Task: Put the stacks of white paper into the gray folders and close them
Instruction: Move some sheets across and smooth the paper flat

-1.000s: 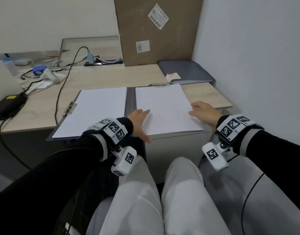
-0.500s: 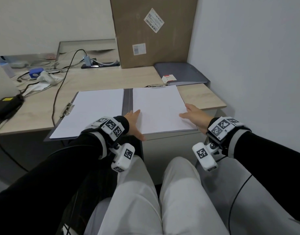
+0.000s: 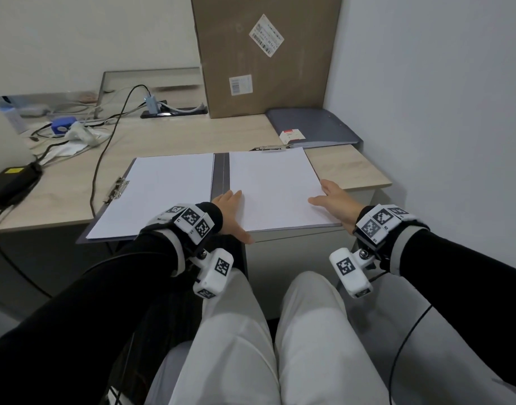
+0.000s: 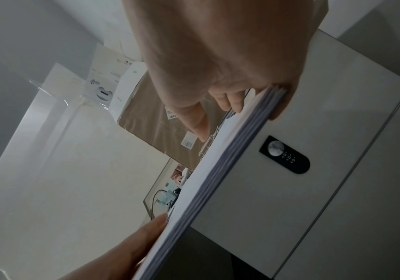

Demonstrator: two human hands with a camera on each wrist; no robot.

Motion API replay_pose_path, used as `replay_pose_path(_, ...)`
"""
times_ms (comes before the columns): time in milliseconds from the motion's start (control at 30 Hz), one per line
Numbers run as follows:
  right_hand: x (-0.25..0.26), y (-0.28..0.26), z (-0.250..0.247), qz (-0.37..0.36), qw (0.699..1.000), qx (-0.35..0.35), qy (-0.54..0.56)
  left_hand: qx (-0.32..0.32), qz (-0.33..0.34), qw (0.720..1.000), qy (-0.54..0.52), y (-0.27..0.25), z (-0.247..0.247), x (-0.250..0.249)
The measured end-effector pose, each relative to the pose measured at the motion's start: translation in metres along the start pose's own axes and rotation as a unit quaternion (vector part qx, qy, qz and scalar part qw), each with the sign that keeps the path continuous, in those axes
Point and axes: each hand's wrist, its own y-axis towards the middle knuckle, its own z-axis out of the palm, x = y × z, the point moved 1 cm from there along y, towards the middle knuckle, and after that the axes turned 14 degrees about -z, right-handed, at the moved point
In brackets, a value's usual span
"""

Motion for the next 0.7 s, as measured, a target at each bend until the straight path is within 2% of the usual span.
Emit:
replay_pose_path(233, 0.007, -0.001, -0.003, -0.013, 0.998, 0.013, -0.054, 0.007, -0.006, 1.000, 0.016, 0.002, -0.005, 0.001)
replay_pose_path(333, 0.022, 0.004, -0.014, -0.041, 0.992, 0.013, -0.115, 0.040, -0.002, 0.999, 0.030, 0.002, -0.015, 0.001)
replay_pose_path(400, 0.030, 0.018, -0.022, -0.053, 0.988, 0.020, -0.142, 0.058, 0.012, 0.998, 0.002, 0.003, -0.034, -0.004)
replay_pose_path(567, 0.046, 0.080, -0.027, -0.058, 0.969, 0.069, -0.231, -0.004, 0.022, 0.993, -0.116, 0.038, -0.087, -0.026)
replay_pose_path(700, 0.041, 0.133, -0.017, -0.023, 0.938, 0.137, -0.317, -0.032, 0.019, 0.983, -0.182, 0.083, -0.105, -0.051)
